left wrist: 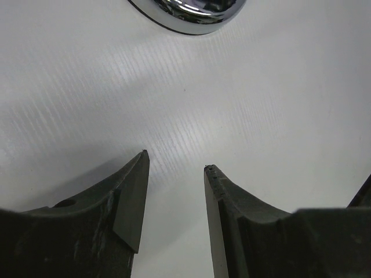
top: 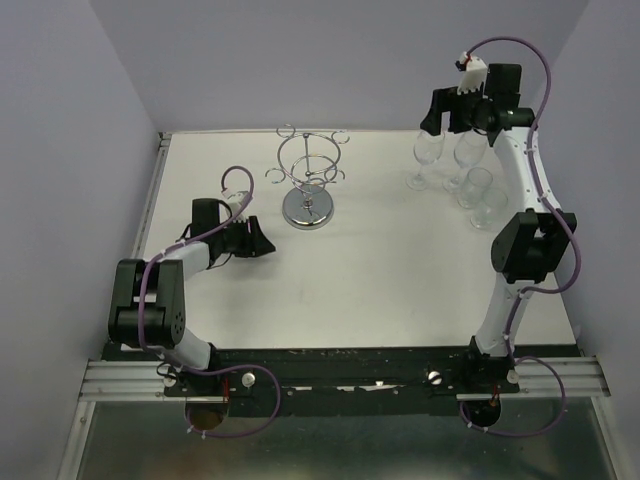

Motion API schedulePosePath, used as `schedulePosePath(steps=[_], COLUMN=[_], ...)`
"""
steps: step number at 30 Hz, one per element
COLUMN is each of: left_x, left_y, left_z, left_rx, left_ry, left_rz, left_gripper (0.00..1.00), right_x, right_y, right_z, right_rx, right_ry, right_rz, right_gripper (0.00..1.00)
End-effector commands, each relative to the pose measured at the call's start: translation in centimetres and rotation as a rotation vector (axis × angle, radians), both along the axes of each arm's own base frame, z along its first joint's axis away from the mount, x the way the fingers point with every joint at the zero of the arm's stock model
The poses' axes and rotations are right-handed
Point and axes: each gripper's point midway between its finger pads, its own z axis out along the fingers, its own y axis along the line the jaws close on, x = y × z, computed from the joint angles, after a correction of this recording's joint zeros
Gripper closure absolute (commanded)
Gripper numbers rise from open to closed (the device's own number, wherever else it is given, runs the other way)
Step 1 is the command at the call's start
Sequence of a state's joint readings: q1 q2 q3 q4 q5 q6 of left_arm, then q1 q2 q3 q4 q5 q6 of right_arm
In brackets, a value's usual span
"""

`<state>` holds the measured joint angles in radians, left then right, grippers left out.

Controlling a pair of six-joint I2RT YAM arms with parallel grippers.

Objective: Take the wine glass off the wine glass rack

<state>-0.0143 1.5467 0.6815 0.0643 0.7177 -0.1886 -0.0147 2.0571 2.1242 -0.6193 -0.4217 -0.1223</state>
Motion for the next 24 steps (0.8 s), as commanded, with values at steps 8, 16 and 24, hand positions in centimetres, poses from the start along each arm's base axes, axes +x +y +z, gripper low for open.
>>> schedulePosePath(steps=[8, 16, 24], left_x=[3.3, 3.7, 3.7], left_y=[3.8, 7.0, 9.5], left_z=[7.0, 11.4, 15.8], left_rx=[0.138, 0.287, 0.352], left_ry=[-0.255, -0.318, -0.381], left_rz=[-0.032, 0.040, 0.228], left_gripper=[0.36, 0.01, 0.01], right_x=[-8.4, -15.7, -21.8], right_y=[1.1, -3.3, -2.8], right_z=[4.4, -1.2, -4.1], right_rx=[0.022, -0.105, -0.105], right_ry=[-0.012, 0.176, 0.215], right_rz=[0.073, -0.181, -0.146], right_gripper=[0.00, 0.00, 0.00])
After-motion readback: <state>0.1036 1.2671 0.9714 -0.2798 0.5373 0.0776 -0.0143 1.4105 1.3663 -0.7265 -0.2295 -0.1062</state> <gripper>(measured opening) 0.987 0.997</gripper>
